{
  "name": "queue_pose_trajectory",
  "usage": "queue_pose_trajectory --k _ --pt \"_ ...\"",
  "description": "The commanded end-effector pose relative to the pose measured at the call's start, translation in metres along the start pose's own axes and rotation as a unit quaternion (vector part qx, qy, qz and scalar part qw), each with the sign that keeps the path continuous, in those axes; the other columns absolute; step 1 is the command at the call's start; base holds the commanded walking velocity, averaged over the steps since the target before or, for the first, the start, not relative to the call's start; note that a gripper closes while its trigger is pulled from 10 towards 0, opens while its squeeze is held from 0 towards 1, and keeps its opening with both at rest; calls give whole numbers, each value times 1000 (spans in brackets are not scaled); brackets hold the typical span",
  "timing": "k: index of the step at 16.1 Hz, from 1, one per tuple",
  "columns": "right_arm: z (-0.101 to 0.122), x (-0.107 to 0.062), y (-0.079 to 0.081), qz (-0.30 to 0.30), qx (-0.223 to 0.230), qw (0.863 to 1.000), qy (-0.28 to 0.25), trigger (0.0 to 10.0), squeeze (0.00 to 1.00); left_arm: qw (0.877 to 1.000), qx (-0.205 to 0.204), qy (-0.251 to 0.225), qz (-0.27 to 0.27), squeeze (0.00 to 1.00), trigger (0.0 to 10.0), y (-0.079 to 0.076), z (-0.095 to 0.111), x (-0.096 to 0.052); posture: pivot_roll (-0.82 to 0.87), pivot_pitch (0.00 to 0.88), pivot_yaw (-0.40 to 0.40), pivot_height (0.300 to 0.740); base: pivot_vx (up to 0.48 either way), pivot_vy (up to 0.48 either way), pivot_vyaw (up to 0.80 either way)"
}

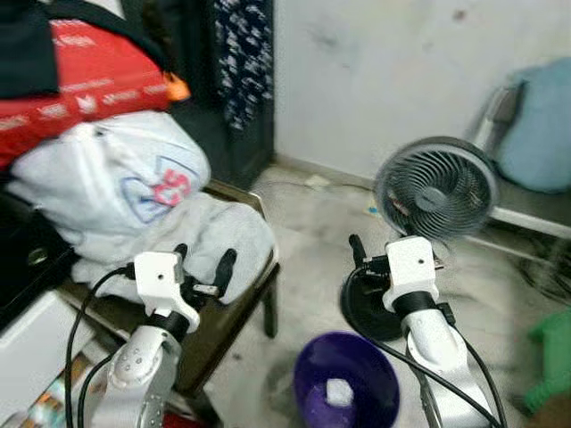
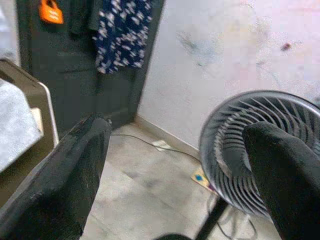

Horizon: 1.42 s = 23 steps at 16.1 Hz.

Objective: Clean up the room

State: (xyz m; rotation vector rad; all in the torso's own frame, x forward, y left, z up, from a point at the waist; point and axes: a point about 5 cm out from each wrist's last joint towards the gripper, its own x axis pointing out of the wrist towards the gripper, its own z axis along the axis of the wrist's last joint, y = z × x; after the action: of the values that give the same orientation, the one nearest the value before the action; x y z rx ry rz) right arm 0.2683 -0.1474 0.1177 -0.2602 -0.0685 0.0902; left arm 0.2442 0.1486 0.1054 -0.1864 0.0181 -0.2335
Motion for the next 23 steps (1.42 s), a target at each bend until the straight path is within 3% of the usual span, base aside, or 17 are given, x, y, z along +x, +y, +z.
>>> queue_pose_trajectory --k 1,6,23 --pt "4 2 2 7 2 1000 -3 10000 0 1000 5 7 6 0 10000 1 -2 0 -146 0 8 740 0 0 800" --pt "5 4 3 14 2 1000 -4 10000 0 1000 7 11 12 0 10000 2 -3 -1 -147 0 2 740 0 0 286" --pt "3 6 6 17 3 1000 -2 10000 0 1000 19 18 16 0 10000 2 -8 5 -145 0 12 740 0 0 800"
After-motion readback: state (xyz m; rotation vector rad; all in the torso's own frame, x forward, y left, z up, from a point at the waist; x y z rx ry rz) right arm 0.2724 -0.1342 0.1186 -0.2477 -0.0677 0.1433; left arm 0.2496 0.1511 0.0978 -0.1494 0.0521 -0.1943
